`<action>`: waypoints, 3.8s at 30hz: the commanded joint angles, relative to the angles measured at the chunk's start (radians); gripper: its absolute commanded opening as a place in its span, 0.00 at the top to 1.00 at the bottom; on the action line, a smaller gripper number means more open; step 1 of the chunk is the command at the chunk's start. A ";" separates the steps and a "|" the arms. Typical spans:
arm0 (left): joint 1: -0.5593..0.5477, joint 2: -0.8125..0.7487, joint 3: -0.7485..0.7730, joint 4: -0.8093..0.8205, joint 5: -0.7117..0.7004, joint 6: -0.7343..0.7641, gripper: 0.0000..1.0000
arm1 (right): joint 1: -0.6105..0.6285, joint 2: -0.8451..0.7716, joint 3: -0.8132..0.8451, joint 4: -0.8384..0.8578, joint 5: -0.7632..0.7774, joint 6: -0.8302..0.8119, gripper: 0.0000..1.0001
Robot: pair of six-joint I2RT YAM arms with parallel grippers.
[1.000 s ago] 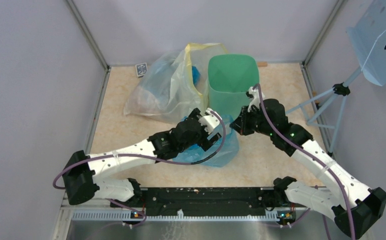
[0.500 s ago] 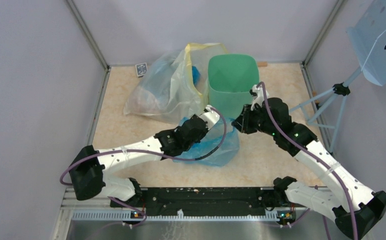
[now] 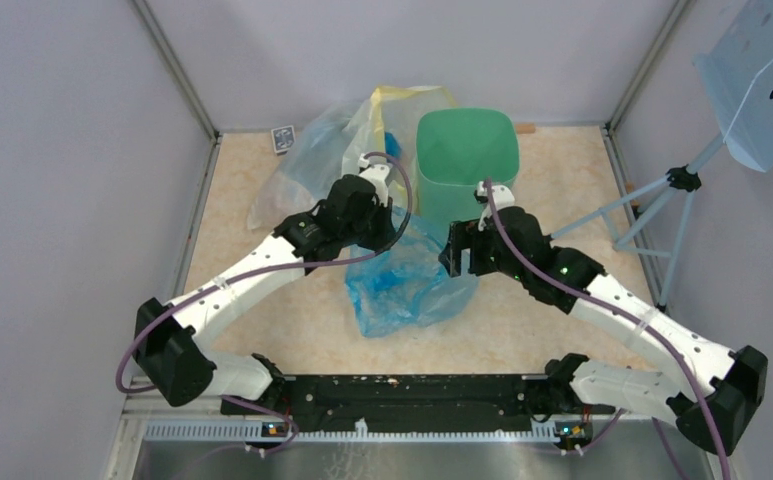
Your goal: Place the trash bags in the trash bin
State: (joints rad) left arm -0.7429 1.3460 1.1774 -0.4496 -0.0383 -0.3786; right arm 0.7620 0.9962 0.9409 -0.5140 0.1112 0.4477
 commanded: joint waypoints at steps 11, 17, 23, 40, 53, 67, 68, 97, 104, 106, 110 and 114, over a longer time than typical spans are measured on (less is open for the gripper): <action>0.172 -0.120 0.008 -0.157 0.062 -0.092 0.99 | 0.027 -0.034 -0.028 -0.035 0.568 0.006 0.22; 0.212 -0.134 0.005 -0.152 0.179 -0.090 1.00 | 0.028 -0.071 -0.027 -0.011 0.365 -0.114 0.26; 0.215 -0.116 -0.006 -0.139 0.241 -0.132 1.00 | 0.078 -0.095 -0.032 0.081 0.182 -0.079 0.26; 0.244 -0.189 -0.181 0.104 0.351 -0.303 1.00 | 0.267 0.297 -0.133 0.300 0.691 0.378 0.30; 0.273 -0.187 -0.257 0.119 0.286 -0.270 1.00 | 0.113 0.433 -0.100 0.110 0.517 0.471 0.40; 0.368 -0.146 -0.254 0.123 0.280 -0.209 1.00 | 0.094 -0.098 -0.373 0.025 0.357 0.319 0.41; 0.368 -0.145 -0.252 0.123 0.291 -0.210 1.00 | 0.094 -0.138 -0.381 0.072 0.286 0.239 0.41; 0.368 -0.142 -0.188 0.060 0.556 -0.266 1.00 | 0.427 0.395 -0.288 1.025 0.214 -0.598 1.00; 0.365 -0.194 -0.164 0.012 0.685 -0.295 1.00 | 0.425 0.655 -0.204 1.018 0.303 -0.619 1.00; 0.364 -0.222 -0.161 -0.002 0.727 -0.300 1.00 | 0.418 0.689 -0.182 1.012 0.326 -0.611 1.00; 0.365 -0.273 -0.136 -0.053 0.790 -0.289 1.00 | 0.349 0.692 -0.193 1.017 0.250 -0.544 1.00; 0.364 -0.294 -0.087 -0.088 0.881 -0.284 1.00 | 0.244 0.694 -0.185 0.958 0.101 -0.441 1.00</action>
State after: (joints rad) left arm -0.3794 1.0878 1.0161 -0.5095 0.7177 -0.6678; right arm 1.0931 1.6966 0.7124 0.4477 0.3279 -0.0975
